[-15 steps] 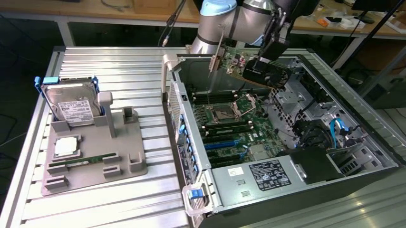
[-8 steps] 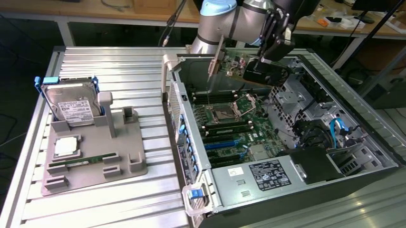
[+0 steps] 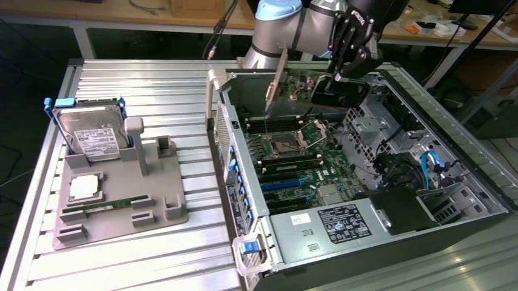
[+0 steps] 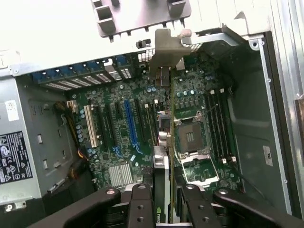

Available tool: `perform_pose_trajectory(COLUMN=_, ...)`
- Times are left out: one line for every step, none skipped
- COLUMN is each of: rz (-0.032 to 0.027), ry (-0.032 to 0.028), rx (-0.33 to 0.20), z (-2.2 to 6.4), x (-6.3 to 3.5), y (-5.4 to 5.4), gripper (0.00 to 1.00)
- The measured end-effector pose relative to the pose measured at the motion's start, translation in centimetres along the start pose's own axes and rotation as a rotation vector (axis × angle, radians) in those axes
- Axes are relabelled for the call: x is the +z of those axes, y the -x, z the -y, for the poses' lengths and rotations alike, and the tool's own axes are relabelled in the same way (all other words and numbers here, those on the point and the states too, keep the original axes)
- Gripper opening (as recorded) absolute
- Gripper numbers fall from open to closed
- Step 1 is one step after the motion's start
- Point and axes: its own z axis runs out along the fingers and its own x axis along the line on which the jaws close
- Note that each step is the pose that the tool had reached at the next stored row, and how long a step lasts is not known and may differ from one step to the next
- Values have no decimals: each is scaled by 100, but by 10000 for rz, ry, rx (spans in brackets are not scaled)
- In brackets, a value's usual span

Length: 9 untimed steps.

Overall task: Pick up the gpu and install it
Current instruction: 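Insert the gpu into the slot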

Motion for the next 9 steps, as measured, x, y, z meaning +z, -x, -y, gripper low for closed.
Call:
perform_pose_trajectory(rz=-8, ry=1, rx=-188, z=2, x=1, y=0, gripper=27)
perform_pose_trajectory(rz=-17, ry=3, rx=-367, z=3, x=2, y=0, gripper=27)
perform_pose_trajectory(rz=-25, ry=5, rx=-552, z=4, x=3, y=1, gripper=27)
perform_pose_trajectory(rz=-32, ry=7, rx=-732, z=4, x=4, y=1, gripper=27)
perform_pose_trajectory(rz=-40, ry=8, rx=-911, z=5, x=5, y=1, gripper=27)
perform_pose_trajectory(rz=-48, ry=10, rx=-1087, z=6, x=6, y=1, gripper=27)
perform_pose_trajectory(rz=-57, ry=12, rx=-1282, z=7, x=7, y=1, gripper=27)
perform_pose_trajectory(rz=-65, ry=14, rx=-1467, z=8, x=8, y=1, gripper=27)
perform_pose_trajectory(rz=-74, ry=16, rx=-1653, z=10, x=9, y=2, gripper=27)
